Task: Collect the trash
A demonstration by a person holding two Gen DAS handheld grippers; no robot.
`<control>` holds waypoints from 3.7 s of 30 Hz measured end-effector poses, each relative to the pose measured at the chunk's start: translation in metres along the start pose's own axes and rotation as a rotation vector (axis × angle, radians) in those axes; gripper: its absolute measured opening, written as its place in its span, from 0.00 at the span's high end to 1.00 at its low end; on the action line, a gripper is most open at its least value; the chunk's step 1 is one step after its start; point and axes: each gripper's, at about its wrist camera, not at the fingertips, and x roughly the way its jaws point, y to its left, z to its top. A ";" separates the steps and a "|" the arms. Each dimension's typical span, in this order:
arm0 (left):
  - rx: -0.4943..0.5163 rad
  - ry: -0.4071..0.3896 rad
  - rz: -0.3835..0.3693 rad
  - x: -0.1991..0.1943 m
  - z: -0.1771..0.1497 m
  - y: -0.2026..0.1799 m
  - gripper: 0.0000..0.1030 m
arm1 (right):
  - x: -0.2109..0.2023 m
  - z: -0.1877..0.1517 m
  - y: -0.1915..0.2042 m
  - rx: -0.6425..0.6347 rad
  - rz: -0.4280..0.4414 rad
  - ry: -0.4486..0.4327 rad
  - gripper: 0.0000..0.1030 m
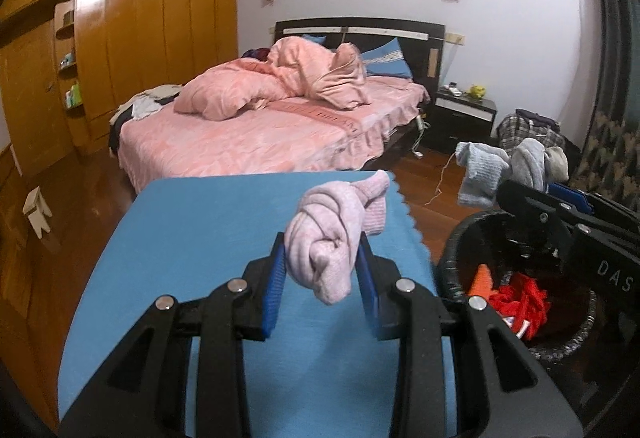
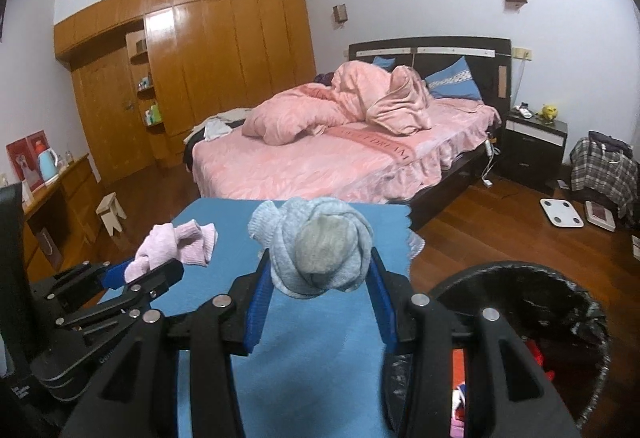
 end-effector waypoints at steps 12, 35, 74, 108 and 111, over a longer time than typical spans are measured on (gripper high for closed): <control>0.061 -0.067 -0.050 -0.035 0.009 -0.045 0.69 | -0.059 0.001 -0.033 0.014 -0.043 -0.068 0.56; 0.184 -0.078 -0.267 -0.031 -0.005 -0.167 0.68 | -0.118 -0.032 -0.128 0.100 -0.263 -0.066 0.56; 0.200 0.074 -0.296 0.080 -0.026 -0.199 0.12 | -0.060 -0.086 -0.227 0.216 -0.410 0.115 0.06; 0.112 -0.075 -0.158 -0.052 -0.007 -0.111 0.07 | -0.124 -0.034 -0.102 0.080 -0.295 0.008 0.06; 0.110 -0.076 -0.156 -0.052 -0.007 -0.109 0.07 | -0.125 -0.033 -0.100 0.079 -0.291 0.007 0.06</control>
